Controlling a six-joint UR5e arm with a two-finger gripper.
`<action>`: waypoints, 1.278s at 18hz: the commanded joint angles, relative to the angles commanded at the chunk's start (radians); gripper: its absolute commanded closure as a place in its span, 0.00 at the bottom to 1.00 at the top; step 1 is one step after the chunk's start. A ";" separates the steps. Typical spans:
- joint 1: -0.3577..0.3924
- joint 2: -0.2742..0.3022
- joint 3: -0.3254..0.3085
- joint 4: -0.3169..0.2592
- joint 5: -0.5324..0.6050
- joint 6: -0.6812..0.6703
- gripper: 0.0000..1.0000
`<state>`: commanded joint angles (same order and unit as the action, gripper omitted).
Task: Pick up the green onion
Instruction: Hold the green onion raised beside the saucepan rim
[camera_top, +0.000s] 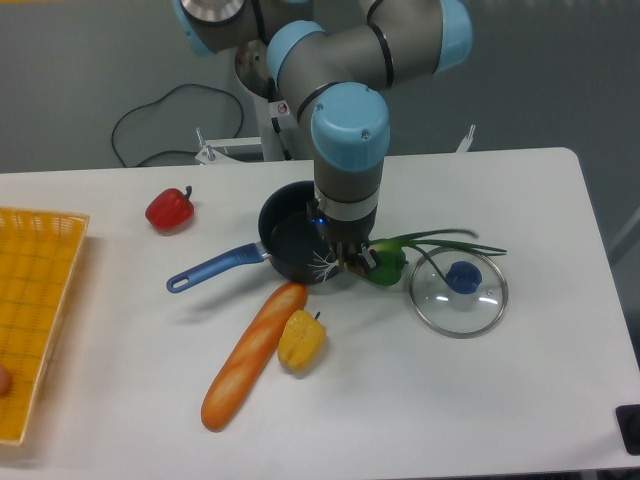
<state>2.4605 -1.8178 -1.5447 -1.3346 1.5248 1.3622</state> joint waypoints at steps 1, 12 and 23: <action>0.000 0.000 0.002 0.000 -0.005 0.000 0.86; 0.002 -0.002 0.005 0.003 -0.028 -0.003 0.86; 0.006 0.000 0.003 0.000 -0.028 -0.002 0.86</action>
<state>2.4666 -1.8178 -1.5417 -1.3345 1.4972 1.3606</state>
